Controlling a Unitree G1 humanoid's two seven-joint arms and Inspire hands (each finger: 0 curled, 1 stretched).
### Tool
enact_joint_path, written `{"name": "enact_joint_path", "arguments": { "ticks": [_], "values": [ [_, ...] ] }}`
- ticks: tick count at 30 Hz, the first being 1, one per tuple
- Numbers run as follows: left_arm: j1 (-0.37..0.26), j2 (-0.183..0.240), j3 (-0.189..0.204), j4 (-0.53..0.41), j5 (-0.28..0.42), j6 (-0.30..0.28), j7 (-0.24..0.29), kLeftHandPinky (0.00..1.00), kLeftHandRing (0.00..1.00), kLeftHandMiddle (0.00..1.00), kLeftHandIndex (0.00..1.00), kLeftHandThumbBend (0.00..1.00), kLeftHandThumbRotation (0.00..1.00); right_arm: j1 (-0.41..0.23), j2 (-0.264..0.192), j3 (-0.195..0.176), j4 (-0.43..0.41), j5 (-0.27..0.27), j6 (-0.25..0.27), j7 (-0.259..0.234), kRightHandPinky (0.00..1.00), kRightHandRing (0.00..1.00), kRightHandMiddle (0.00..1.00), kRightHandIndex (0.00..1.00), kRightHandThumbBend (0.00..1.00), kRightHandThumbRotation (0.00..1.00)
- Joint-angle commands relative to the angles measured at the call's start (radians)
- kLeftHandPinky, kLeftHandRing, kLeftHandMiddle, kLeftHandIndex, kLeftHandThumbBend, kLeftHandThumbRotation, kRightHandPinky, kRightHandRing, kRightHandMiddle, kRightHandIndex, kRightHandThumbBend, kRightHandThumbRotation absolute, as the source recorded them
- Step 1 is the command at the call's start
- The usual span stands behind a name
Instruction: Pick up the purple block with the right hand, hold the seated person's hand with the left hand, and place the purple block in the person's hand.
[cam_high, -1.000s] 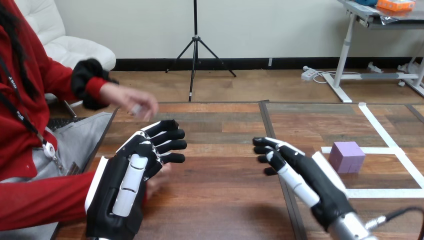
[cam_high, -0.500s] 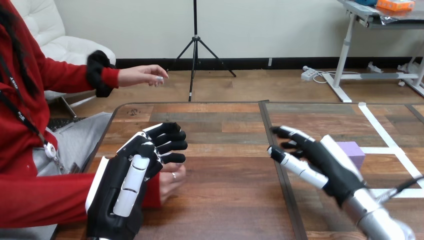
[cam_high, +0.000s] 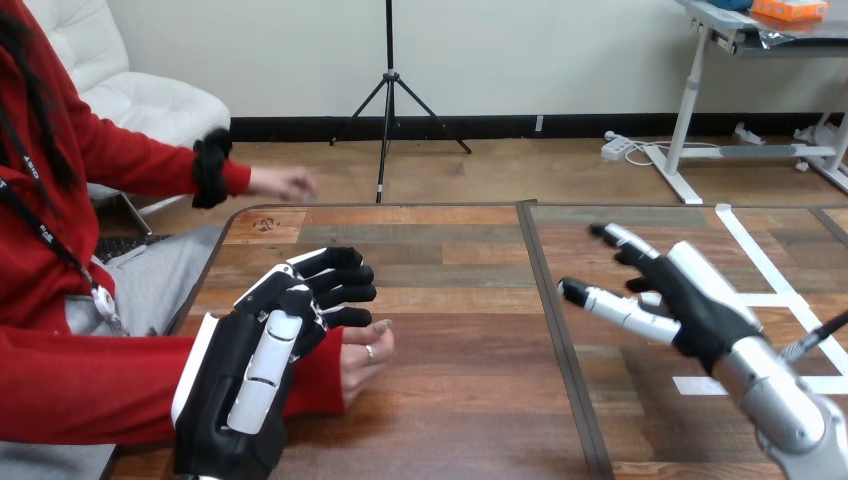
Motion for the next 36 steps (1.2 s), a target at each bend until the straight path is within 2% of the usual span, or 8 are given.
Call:
{"name": "enact_joint_path", "arguments": {
  "ticks": [1, 5, 11, 20, 26, 36],
  "values": [
    [-0.058, -0.029, -0.002, -0.007, -0.015, -0.018, -0.010, 0.62, 0.68, 0.68, 0.67, 0.64, 0.79, -0.237, -0.049, 0.023, 0.110, -0.065, -0.026, -0.080, 0.84, 0.96, 0.98, 0.99, 0.85, 0.79],
    [-0.057, -0.029, -0.001, -0.011, -0.019, -0.013, -0.009, 0.61, 0.68, 0.68, 0.67, 0.63, 0.79, -0.268, -0.055, 0.027, 0.149, -0.080, -0.019, -0.094, 0.82, 0.96, 0.99, 0.99, 0.87, 0.78],
    [-0.054, -0.027, 0.001, -0.018, -0.021, -0.006, -0.005, 0.61, 0.67, 0.67, 0.66, 0.63, 0.77, -0.319, -0.069, 0.038, 0.221, -0.107, -0.038, -0.123, 0.81, 0.96, 0.99, 1.00, 0.86, 0.76],
    [-0.055, -0.023, 0.005, -0.015, -0.024, -0.009, -0.010, 0.60, 0.67, 0.67, 0.66, 0.62, 0.76, -0.395, -0.090, 0.068, 0.328, -0.154, -0.042, -0.153, 0.81, 0.96, 0.98, 0.99, 0.87, 0.74],
    [-0.058, -0.021, 0.007, -0.009, -0.028, -0.013, -0.018, 0.60, 0.66, 0.66, 0.66, 0.61, 0.76, -0.437, -0.104, 0.108, 0.386, -0.201, -0.036, -0.175, 0.83, 0.96, 0.97, 0.97, 0.89, 0.73],
    [-0.063, -0.012, 0.012, -0.008, -0.033, -0.005, -0.035, 0.59, 0.65, 0.66, 0.65, 0.62, 0.76, -0.509, -0.105, 0.186, 0.497, -0.295, 0.009, -0.193, 0.87, 0.95, 0.96, 0.95, 0.93, 0.76]
  ]
}}
